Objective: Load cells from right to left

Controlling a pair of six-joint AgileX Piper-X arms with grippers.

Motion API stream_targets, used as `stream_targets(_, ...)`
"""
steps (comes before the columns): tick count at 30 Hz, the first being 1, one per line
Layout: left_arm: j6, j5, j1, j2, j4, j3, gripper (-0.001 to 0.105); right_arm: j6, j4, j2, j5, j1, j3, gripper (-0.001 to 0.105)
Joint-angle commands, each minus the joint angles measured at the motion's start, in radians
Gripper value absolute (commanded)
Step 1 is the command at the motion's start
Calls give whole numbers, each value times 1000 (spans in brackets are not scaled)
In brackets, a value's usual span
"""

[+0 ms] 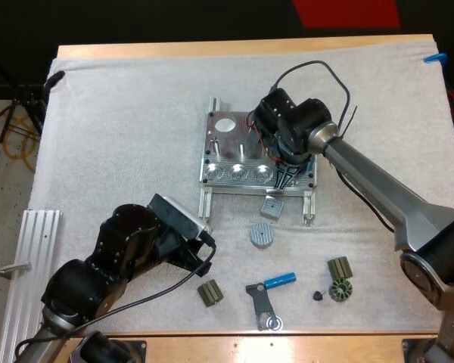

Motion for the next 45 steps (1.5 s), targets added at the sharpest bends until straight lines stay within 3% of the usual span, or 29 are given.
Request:
stream_targets(1, -11, 0, -1, -7, -4, -10, 54, 8, -21, -10, 11, -7, -11, 36)
stream_targets(21, -11, 0, -1, -7, -4, -10, 54, 12, -40, -149, -12, -7, -4, 36)
stream_targets(24, -11, 0, -1, -7, -4, -10, 54, 12, -40, -149, -12, -9, -4, 41)
stream_targets(28, -11, 0, -1, -7, -4, -10, 54, 96, -40, -154, -12, -9, -4, 54)
stream_targets(35, -11, 0, -1, -7, 3, -10, 54, 245, 3, -198, -10, -9, -4, 54)
stream_targets(42, -6, 0, -1, -7, 3, -10, 54, 306, 44, -254, -12, -9, -4, 54)
stream_targets(45, 49, 0, -1, -7, 3, -10, 54, 333, 76, -279, -12, -9, -4, 54)
